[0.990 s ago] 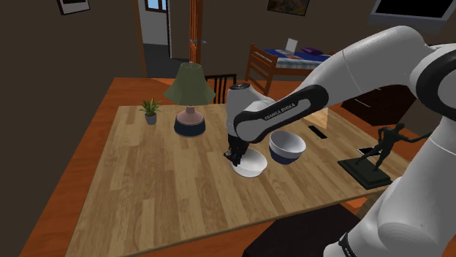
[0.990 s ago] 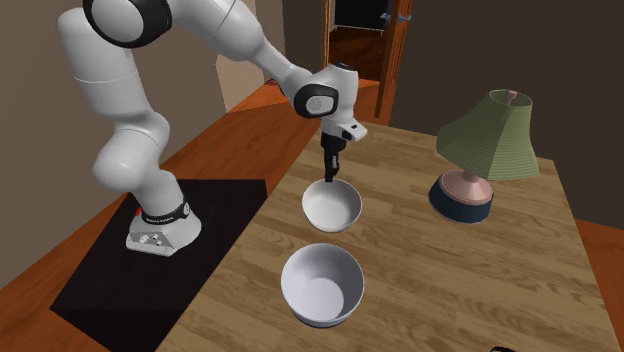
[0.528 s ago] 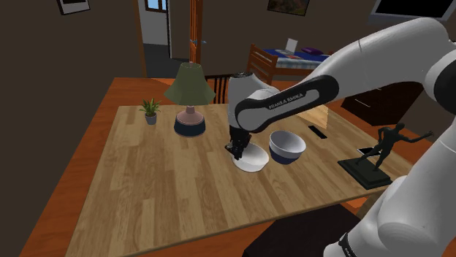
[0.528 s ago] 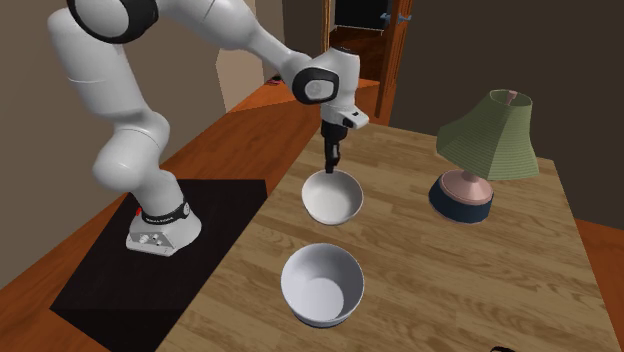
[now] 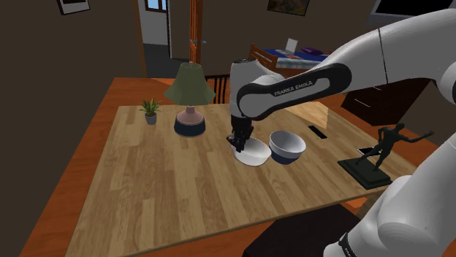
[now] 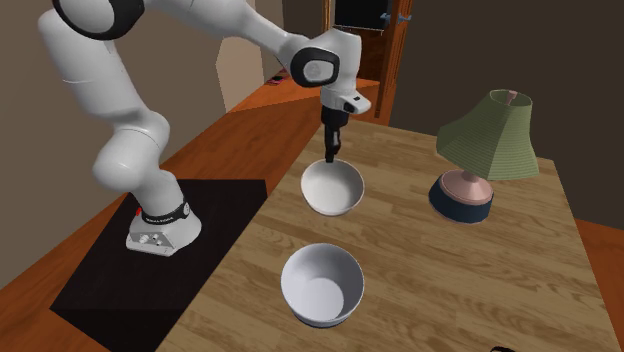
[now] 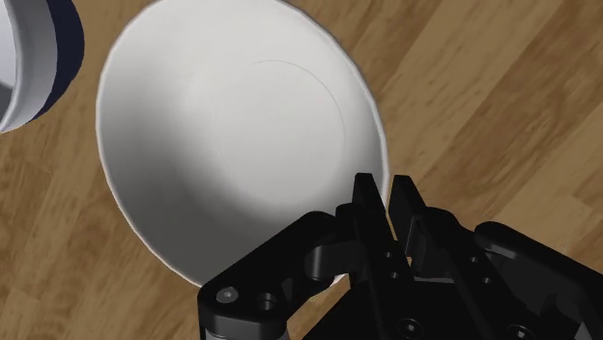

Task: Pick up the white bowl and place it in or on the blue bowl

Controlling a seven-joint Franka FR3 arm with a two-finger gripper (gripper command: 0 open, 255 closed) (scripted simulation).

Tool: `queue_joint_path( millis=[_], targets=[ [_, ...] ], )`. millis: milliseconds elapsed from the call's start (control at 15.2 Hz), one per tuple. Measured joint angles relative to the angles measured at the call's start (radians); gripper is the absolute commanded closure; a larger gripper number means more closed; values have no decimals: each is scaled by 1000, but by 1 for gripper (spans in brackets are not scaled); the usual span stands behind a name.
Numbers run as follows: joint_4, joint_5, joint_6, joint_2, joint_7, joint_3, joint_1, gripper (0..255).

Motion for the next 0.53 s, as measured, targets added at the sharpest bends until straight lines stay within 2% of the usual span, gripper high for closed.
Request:
queue_joint_path(
  millis=[528],
  targets=[
    [61, 13, -104, -44, -15, -1, 1, 255]
  ],
)
